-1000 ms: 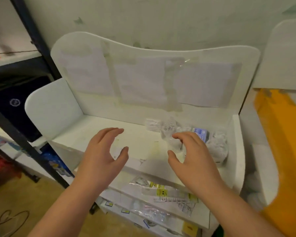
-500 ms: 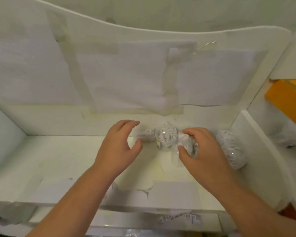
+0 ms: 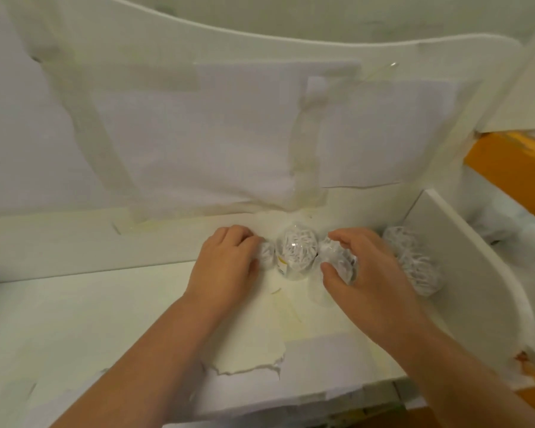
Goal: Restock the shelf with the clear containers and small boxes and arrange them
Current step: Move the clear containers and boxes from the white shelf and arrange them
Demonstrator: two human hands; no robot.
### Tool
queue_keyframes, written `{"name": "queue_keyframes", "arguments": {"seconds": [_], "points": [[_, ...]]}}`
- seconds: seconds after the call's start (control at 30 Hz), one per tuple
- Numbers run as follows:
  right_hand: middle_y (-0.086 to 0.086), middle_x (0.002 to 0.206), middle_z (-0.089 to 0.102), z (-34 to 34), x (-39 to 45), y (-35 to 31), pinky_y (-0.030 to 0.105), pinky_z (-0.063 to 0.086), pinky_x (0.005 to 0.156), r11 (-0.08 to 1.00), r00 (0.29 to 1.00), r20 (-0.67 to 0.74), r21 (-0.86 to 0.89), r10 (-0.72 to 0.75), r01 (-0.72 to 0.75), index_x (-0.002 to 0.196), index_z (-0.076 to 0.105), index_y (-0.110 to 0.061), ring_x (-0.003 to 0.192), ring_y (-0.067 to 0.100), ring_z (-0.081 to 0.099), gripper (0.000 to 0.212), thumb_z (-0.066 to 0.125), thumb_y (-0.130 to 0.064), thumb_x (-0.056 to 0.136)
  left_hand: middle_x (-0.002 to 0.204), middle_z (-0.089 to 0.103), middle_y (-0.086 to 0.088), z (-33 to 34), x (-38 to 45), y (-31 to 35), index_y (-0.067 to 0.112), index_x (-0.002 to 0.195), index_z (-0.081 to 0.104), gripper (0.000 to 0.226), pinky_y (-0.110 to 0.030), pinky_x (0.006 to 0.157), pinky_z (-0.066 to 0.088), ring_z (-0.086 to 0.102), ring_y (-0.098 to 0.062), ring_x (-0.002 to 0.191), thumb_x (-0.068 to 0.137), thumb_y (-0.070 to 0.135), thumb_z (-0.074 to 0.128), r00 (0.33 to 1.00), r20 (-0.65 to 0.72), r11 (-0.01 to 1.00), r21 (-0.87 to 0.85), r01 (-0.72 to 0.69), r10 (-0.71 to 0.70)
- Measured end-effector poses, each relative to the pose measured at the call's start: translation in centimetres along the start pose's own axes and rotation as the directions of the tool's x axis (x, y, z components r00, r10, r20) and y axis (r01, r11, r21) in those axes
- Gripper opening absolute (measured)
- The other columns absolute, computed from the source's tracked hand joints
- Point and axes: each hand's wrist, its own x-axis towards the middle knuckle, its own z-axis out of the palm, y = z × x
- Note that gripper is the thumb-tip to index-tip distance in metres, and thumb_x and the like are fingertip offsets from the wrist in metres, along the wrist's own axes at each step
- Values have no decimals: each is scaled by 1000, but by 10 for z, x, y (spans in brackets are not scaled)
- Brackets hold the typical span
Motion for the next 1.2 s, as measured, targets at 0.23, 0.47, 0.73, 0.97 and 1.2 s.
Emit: {"name": "queue_keyframes", "arguments": {"seconds": [0.23, 0.47, 0.73, 0.97, 1.2], "points": [[-14, 134, 41, 17, 22, -6, 12, 25, 89, 985, 985, 174, -164, -19, 48, 136, 46, -27, 113, 0, 37, 55, 68, -35, 86, 111, 57, 7, -4, -11, -18, 32, 121, 59, 38, -38, 83, 50, 58, -23, 101, 84, 27, 61, 983, 157, 983, -139, 121, -99], [-8, 140, 42, 34, 47, -10, 27, 35, 100, 931, 962, 268, -338, -44, 137, 140, 35, -29, 125, 15, 42, 64, 65, -46, 86, 112, 59, 16, -16, -28, -26, 34, 120, 55, 39, -25, 81, 42, 58, -10, 102, 83, 32, 67, 950, 196, 916, -276, 292, -244], [-10, 133, 50, 44, 51, -11, 24, 37, 92, 912, 959, 255, -353, -121, 209, 136, 43, -33, 118, 15, 50, 61, 68, -47, 82, 108, 58, 28, -46, -42, -25, 39, 116, 56, 37, -4, 79, 36, 51, 12, 102, 84, 30, 73, 945, 54, 808, -505, 303, -321], [-18, 126, 51, 23, 39, -25, 20, 40, 97, 992, 991, 68, -41, -115, 118, 134, 49, -33, 114, 0, 49, 63, 74, -46, 78, 111, 54, 28, -72, -40, -10, 41, 116, 54, 44, -2, 80, 35, 49, 17, 101, 81, 21, 72, 918, -48, 766, -569, 299, -394], [-16, 124, 51, -35, 7, -24, 32, 49, 98, 987, 990, -98, 113, -101, 112, 132, 50, -35, 114, -3, 49, 63, 73, -49, 75, 107, 57, 23, -95, -35, 37, 38, 116, 51, 44, -5, 73, 36, 53, 11, 93, 80, 22, 72, 915, -104, 771, -581, 262, -390]]}}
